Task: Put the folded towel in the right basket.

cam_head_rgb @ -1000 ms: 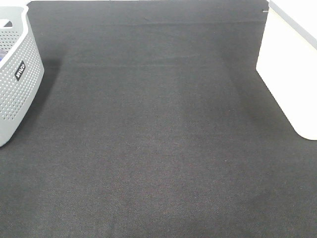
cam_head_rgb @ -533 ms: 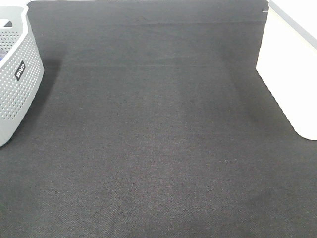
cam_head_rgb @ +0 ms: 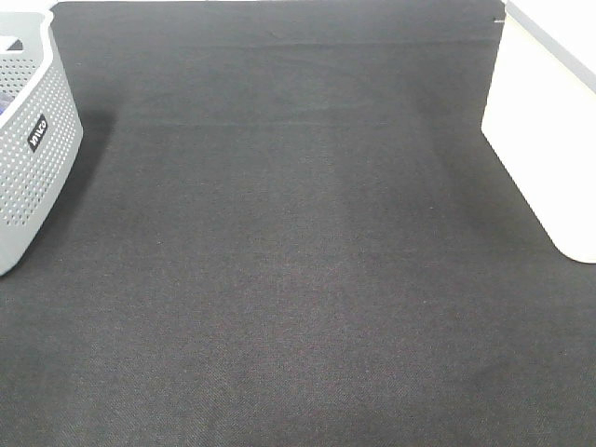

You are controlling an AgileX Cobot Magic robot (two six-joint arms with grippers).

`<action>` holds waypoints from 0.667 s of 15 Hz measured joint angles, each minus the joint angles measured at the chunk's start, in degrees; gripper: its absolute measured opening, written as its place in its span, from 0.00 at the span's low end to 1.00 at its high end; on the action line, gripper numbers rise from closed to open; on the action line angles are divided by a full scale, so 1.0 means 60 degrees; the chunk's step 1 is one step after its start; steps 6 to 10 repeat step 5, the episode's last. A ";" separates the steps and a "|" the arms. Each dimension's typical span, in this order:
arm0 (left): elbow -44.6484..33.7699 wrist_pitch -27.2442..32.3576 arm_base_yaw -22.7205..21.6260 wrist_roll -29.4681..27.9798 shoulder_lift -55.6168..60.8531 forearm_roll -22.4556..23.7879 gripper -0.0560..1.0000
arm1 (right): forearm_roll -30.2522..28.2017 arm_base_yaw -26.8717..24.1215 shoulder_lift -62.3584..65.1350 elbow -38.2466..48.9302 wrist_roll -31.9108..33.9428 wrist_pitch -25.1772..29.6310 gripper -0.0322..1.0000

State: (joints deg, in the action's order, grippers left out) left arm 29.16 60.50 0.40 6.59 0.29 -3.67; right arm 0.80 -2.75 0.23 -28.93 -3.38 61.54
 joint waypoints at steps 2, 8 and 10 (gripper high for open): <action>0.0000 0.0000 0.0000 0.0000 0.0000 0.0000 0.88 | 0.0000 0.0000 0.0000 0.0000 0.0000 0.0000 0.63; 0.0000 0.0000 0.0000 0.0000 0.0000 0.0000 0.88 | 0.0000 0.0000 0.0000 0.0000 0.0000 0.0000 0.63; 0.0000 0.0000 0.0000 0.0000 0.0000 0.0000 0.88 | 0.0000 0.0000 0.0000 0.0000 0.0000 0.0000 0.63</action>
